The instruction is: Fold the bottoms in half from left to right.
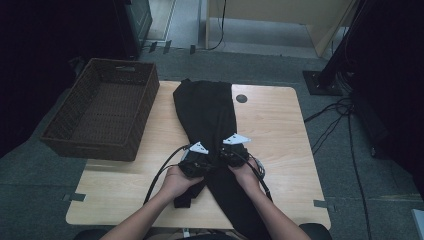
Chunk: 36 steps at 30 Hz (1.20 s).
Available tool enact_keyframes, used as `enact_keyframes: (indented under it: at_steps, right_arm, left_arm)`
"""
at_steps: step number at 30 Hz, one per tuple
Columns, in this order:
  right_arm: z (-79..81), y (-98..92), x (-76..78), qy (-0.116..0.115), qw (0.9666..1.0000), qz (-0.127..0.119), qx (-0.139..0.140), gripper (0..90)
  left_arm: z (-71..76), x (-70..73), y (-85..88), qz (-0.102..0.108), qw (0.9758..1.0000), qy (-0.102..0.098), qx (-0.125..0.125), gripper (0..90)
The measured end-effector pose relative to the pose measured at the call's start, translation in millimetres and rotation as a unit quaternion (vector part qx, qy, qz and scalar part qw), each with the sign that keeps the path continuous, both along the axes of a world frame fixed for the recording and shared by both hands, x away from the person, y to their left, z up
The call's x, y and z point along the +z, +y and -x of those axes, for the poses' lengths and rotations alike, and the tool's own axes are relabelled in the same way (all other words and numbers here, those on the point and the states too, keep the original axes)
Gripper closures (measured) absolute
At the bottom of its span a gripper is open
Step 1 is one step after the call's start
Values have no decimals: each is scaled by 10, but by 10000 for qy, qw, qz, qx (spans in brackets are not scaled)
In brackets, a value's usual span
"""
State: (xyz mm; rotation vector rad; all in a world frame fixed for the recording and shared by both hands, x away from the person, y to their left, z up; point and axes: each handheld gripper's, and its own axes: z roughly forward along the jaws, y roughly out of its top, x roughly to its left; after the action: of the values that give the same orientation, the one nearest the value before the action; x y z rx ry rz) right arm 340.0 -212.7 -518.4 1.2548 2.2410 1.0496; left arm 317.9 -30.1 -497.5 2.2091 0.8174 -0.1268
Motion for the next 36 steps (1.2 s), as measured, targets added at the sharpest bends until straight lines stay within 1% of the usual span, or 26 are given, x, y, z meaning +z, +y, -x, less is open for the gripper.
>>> enact_keyframes:
  at_steps: [1,2,3,5,7,8,9,10,11,12,13,15,17,19,21,22,23,25,26,27,28,30,31,34,35,36]
  right_arm:
    - [0,0,0,0,10000,0,0,854]
    - [-15,-4,12,97,10000,-15,9,900]
    - [-39,-10,29,222,9997,-48,0,900]
    - [-55,-40,85,238,9997,-30,29,900]
    - [-41,-91,166,138,9999,-42,11,900]
    - [-36,-127,207,77,10000,-42,13,900]
    - [-35,-215,273,13,9999,-98,-74,900]
    - [-35,-215,273,13,9999,-98,-74,900]
    - [-38,-258,291,50,9997,-210,-133,900]
    - [-47,-295,296,91,9993,-332,-176,879]
    - [-50,-320,298,177,9985,-482,-213,797]
    - [-56,-339,296,237,9969,-721,-226,698]
    - [-58,-319,293,152,9968,-753,-221,611]
    - [-80,-282,269,173,9963,-805,-234,506]
    - [-140,-228,177,245,9965,-734,-306,475]
    - [-140,-228,177,245,9965,-734,-306,475]
    - [-192,-223,100,315,9958,-751,-423,418]
    - [-216,-231,70,384,9945,-846,-491,400]
    - [-248,-241,37,531,9900,-1208,-502,381]
    - [-248,-241,37,531,9900,-1208,-502,381]
    - [-255,-226,41,562,9890,-1267,-508,375]
    - [-266,-166,51,457,9899,-1261,-468,376]
    - [-284,-101,61,474,9904,-1230,-408,376]
    - [-290,-43,68,478,9908,-1220,-351,383]
    - [-294,17,63,422,9931,-1035,-342,391]
    - [-306,46,50,409,9942,-928,-367,398]
  left_arm:
    - [-9,-13,1,-39,10000,-4,0,866]
    - [-13,-21,3,-88,10000,-25,0,844]
    - [-16,-22,8,-88,10000,-5,10,829]
    - [-18,-6,33,-41,10000,-2,10,787]
    - [-15,12,60,-38,10000,-37,12,783]
    - [-18,15,73,-65,10000,-42,22,788]
    - [-22,13,86,-99,9999,-46,26,860]
    - [-25,6,94,-89,9999,-38,36,860]
    - [-23,4,99,-61,9999,-35,72,886]
    - [-14,6,102,21,9999,-56,110,891]
    - [-7,12,95,72,9999,-41,105,892]
    - [13,17,58,96,9999,-50,67,892]
    - [30,11,25,53,10000,-62,19,891]
    - [40,3,16,111,9999,-71,42,891]
    - [53,1,27,184,9998,-76,65,891]
    - [61,5,38,206,9997,-71,79,891]
    - [69,10,56,239,9996,-81,89,892]
    - [90,25,100,344,9993,-117,96,892]
    - [105,29,117,311,9994,-151,43,893]
    - [105,29,117,311,9994,-151,43,892]
    - [106,20,112,184,9997,-150,-10,892]
    - [94,-27,95,-195,9998,-68,-44,888]
    - [83,-58,95,-278,9996,-7,-22,878]
    - [68,-90,135,-114,9998,85,121,877]
    - [76,-89,131,-115,9998,76,126,868]
    - [83,-88,125,-127,9999,46,103,853]
